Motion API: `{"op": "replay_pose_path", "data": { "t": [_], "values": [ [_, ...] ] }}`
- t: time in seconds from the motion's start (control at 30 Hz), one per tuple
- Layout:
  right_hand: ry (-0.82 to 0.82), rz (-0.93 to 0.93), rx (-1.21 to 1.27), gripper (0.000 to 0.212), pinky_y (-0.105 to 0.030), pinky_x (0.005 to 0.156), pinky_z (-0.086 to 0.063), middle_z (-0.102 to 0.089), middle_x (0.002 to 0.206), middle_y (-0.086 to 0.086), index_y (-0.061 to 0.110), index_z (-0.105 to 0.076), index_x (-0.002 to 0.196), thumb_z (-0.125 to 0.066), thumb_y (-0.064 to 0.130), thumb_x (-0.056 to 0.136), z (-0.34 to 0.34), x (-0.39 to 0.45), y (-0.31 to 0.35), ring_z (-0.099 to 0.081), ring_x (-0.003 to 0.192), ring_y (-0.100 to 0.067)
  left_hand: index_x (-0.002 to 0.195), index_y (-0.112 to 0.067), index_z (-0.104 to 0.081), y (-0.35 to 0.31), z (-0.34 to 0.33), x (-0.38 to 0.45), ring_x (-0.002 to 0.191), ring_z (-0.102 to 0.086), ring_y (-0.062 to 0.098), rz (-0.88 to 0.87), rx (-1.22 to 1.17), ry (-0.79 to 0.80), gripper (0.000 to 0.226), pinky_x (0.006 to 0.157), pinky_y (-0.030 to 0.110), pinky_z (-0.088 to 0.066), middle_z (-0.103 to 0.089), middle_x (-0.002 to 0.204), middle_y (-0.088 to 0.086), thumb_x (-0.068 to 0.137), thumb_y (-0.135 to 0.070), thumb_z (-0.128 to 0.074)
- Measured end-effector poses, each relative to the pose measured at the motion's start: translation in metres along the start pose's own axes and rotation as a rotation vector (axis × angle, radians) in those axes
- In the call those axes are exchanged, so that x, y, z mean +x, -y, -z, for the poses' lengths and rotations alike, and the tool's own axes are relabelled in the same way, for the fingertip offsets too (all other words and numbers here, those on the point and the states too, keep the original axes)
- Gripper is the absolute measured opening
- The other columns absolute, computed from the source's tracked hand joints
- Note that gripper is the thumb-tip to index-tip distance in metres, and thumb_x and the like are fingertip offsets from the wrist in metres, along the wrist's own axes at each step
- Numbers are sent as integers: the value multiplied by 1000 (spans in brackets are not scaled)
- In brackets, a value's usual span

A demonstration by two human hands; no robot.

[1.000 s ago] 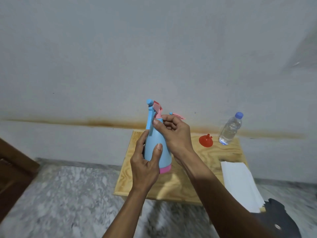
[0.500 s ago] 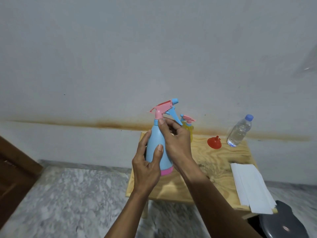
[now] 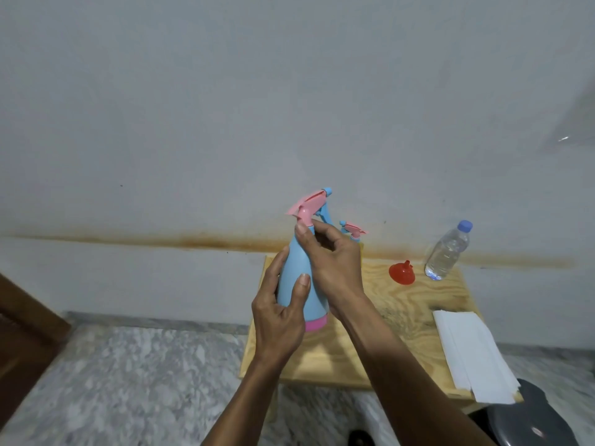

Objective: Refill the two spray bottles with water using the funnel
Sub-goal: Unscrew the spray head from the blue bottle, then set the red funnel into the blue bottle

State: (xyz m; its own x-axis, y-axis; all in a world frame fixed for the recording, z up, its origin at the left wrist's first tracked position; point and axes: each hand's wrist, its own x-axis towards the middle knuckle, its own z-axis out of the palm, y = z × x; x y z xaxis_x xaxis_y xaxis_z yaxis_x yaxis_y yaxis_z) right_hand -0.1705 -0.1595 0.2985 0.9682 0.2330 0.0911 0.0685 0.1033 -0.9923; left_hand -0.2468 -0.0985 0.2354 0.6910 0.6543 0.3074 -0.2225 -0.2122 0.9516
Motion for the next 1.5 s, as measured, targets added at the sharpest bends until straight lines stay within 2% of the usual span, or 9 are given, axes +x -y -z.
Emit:
{"op": "replay_pose_path", "data": {
  "t": [0.27,0.5,0.6,0.67,0.73,0.83,1.0,1.3,1.5],
  "values": [
    [-3,3,17,25,-34,85,-57,-75,96,4,23,-66,113,-67,37,93,0,5,0,-71,93,-12,131,-55,-51,5,0,7,127,-57,9,-14,22,11,47,99,49,-54,-57,138,-20,86,-53,-63],
    [-87,14,-44,30,-25,79,-57,-71,90,13,24,-70,97,-84,38,75,-8,3,-4,-64,85,-6,136,-57,-47,16,9,3,129,-57,15,-38,72,18,50,97,52,-55,-57,140,-13,89,-50,-63],
    [-86,20,-71,19,-31,82,-58,-72,87,12,24,-73,99,-76,36,84,-11,1,-6,-66,85,-9,136,-56,-48,23,14,-1,129,-57,15,-32,83,16,50,97,52,-55,-56,140,-14,89,-50,-64],
    [-93,37,-56,17,-27,78,-56,-73,88,8,21,-73,101,-68,34,91,-11,0,-3,-67,83,-7,137,-54,-49,27,18,-5,129,-58,16,-20,92,25,51,96,52,-55,-57,141,-14,89,-49,-65],
    [-109,63,-7,14,-20,76,-52,-73,88,7,19,-73,100,-64,29,95,-9,3,1,-66,81,-3,137,-50,-51,33,23,-12,129,-58,15,-1,99,30,51,96,52,-55,-56,141,-16,88,-48,-66],
    [-132,33,152,6,-30,77,-52,-73,83,9,25,-68,95,-62,24,97,-6,8,6,-66,86,-8,135,-52,-52,42,35,-18,128,-58,13,19,127,31,51,94,51,-56,-56,140,-19,86,-49,-66],
    [-244,41,438,8,-29,73,-52,-70,93,6,15,-62,105,-57,18,100,12,26,20,-70,90,-17,127,-66,-48,56,52,-22,119,-62,12,71,182,6,51,88,51,-58,-58,135,-17,80,-57,-64],
    [-397,-83,498,13,-21,60,-53,-62,83,-6,10,-62,87,-58,13,99,69,46,-13,-67,70,-13,130,-69,-41,67,42,-8,115,-63,12,141,164,17,74,87,49,-59,-57,130,-25,64,-74,-74],
    [-342,-275,169,10,-25,57,-42,-57,67,-2,2,-66,97,-64,11,96,93,49,-108,-50,63,-15,146,-37,-45,85,23,3,116,-62,11,221,207,2,88,95,48,-56,-56,126,-23,67,-65,-73]
  ]
}}
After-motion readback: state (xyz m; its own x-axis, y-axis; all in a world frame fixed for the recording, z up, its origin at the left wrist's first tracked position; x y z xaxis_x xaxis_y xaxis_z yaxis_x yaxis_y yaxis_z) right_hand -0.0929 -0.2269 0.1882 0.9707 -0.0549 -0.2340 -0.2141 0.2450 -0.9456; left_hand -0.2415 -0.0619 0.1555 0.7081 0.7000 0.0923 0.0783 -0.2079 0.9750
